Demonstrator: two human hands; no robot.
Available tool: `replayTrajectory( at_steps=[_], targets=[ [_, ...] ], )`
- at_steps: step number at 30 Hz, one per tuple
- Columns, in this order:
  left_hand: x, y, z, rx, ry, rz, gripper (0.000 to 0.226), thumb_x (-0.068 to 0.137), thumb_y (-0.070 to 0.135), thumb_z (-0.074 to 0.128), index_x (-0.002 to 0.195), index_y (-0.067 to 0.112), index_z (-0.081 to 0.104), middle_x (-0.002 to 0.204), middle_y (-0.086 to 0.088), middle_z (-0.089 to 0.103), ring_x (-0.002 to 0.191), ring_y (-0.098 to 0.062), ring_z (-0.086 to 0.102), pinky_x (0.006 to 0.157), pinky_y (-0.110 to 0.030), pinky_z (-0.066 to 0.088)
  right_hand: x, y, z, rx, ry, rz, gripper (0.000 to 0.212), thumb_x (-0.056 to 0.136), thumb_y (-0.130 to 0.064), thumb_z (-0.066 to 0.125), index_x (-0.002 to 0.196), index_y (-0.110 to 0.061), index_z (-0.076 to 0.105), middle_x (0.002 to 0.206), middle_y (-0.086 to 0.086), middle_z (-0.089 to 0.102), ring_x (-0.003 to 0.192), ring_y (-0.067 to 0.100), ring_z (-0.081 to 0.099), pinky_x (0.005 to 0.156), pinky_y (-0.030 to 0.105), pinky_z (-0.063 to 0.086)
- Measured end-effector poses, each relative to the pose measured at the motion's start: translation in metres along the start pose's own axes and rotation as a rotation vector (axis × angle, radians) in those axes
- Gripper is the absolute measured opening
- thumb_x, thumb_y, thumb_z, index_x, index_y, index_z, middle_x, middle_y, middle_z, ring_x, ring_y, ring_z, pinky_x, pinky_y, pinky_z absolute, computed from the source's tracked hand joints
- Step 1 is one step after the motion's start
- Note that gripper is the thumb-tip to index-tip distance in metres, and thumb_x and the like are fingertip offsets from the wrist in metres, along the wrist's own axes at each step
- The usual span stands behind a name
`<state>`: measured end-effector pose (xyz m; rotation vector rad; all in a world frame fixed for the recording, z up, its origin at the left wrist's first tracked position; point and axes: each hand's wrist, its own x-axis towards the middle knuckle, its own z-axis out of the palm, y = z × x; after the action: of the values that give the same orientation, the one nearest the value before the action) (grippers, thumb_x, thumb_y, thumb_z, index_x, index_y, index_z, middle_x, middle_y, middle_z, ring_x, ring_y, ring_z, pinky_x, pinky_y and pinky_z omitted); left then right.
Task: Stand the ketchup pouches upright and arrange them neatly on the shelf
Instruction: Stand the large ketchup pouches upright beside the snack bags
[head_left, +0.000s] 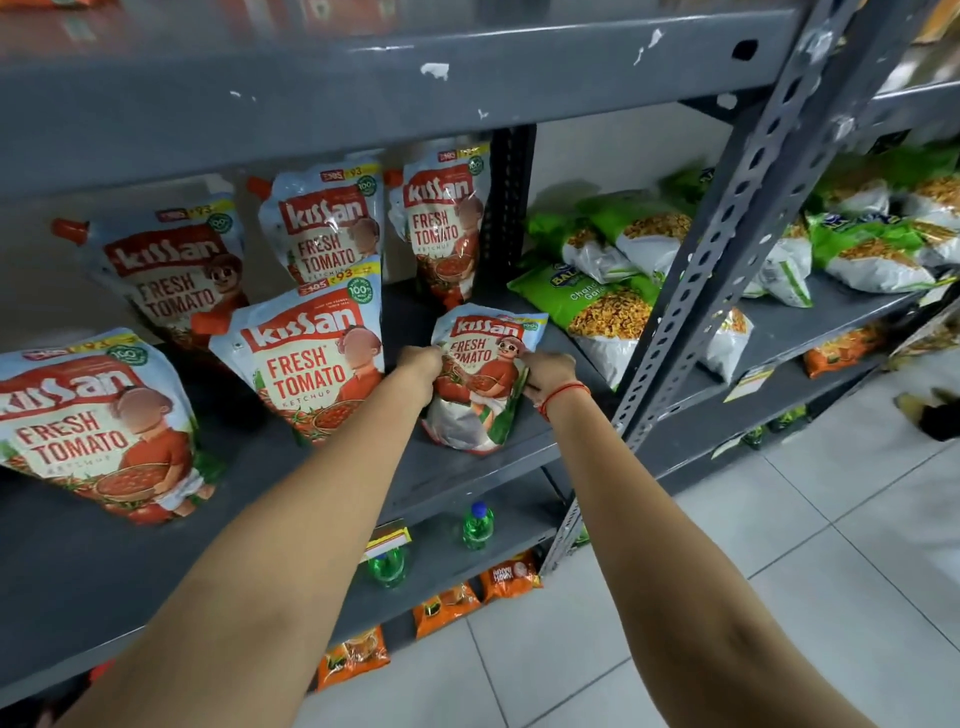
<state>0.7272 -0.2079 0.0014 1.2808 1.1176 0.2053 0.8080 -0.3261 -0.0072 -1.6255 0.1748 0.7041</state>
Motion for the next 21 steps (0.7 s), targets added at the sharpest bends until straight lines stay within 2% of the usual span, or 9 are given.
replayTrajectory(
  at_steps=[2,3,4,6,8,12,15,18,21],
  targets=[
    [-0.003,-0.002,-0.003,-0.078,0.003,0.008,0.039,0.089,0.02,0.058,0.117,-0.006,0.054,0.121,-0.024,0.061,0.107,-0.035,0.062,0.081,-0.037,0.05,-0.002,0.001,-0.002,0.051,0.028,-0.053,0.015,0.091,-0.008,0.054,0.105,-0.005,0.058,0.087,0.014,0.056,0.08,0.025,0.057,0.077,0.039,0.053],
    [-0.005,-0.002,-0.003,-0.126,0.0,0.008,0.041,0.087,0.024,0.061,0.115,-0.005,0.055,0.12,-0.022,0.062,0.106,-0.034,0.062,0.079,-0.036,0.049,-0.006,-0.001,-0.003,0.112,0.04,-0.076,0.018,0.089,-0.006,0.056,0.106,-0.001,0.06,0.087,0.014,0.058,0.076,0.022,0.061,0.073,0.037,0.057],
    [-0.008,-0.001,-0.004,-0.171,-0.004,0.004,0.043,0.086,0.028,0.063,0.113,-0.004,0.056,0.118,-0.02,0.063,0.106,-0.033,0.062,0.078,-0.036,0.048,-0.01,-0.004,-0.004,0.16,0.033,-0.115,0.015,0.089,-0.005,0.057,0.102,0.001,0.062,0.08,0.013,0.06,0.062,0.014,0.064,0.056,0.026,0.056],
    [-0.015,0.004,-0.005,-0.255,-0.008,0.016,0.042,0.083,0.035,0.065,0.105,-0.001,0.06,0.115,-0.017,0.065,0.103,-0.031,0.064,0.078,-0.035,0.049,-0.016,-0.015,-0.005,0.218,0.004,-0.198,0.008,0.089,-0.003,0.057,0.082,-0.004,0.061,0.057,0.006,0.057,0.028,-0.001,0.048,0.03,0.01,0.035],
    [-0.021,0.01,-0.004,-0.332,-0.006,0.072,0.032,0.083,0.036,0.065,0.089,0.005,0.063,0.112,-0.015,0.067,0.097,-0.028,0.065,0.079,-0.035,0.051,-0.02,-0.027,-0.008,0.248,-0.029,-0.291,0.024,0.089,-0.003,0.057,0.068,-0.014,0.057,0.043,-0.006,0.059,0.024,-0.003,0.045,0.028,0.008,0.032],
    [-0.035,0.019,-0.003,-0.473,0.017,0.249,0.017,0.083,0.03,0.066,0.074,0.018,0.059,0.101,-0.005,0.066,0.076,-0.01,0.063,0.061,-0.022,0.046,-0.025,-0.048,-0.007,0.257,-0.089,-0.472,0.029,0.089,-0.004,0.058,0.068,-0.024,0.063,0.073,-0.008,0.067,0.063,0.004,0.065,0.052,0.017,0.051],
    [-0.04,0.014,-0.002,-0.521,0.026,0.367,0.01,0.085,0.028,0.064,0.082,0.019,0.062,0.1,0.0,0.065,0.081,-0.003,0.06,0.063,-0.017,0.044,-0.025,-0.058,-0.005,0.179,-0.136,-0.577,0.021,0.092,-0.007,0.054,0.08,-0.02,0.065,0.083,-0.008,0.068,0.072,0.001,0.066,0.06,0.015,0.053],
    [-0.038,-0.003,0.0,-0.501,0.045,0.473,0.013,0.088,0.025,0.06,0.097,0.015,0.062,0.106,-0.002,0.064,0.088,-0.004,0.06,0.07,-0.015,0.047,-0.019,-0.053,-0.007,0.039,-0.16,-0.638,0.013,0.094,-0.005,0.05,0.096,-0.01,0.062,0.096,0.004,0.066,0.088,0.014,0.062,0.08,0.028,0.053],
    [-0.032,-0.019,0.0,-0.369,0.074,0.588,0.025,0.089,0.028,0.057,0.107,0.011,0.062,0.106,0.001,0.065,0.091,-0.001,0.06,0.073,-0.012,0.051,-0.013,-0.041,-0.014,0.032,-0.143,-0.62,0.019,0.094,-0.002,0.048,0.11,-0.003,0.059,0.104,0.007,0.062,0.096,0.017,0.058,0.087,0.034,0.049]
  ],
)
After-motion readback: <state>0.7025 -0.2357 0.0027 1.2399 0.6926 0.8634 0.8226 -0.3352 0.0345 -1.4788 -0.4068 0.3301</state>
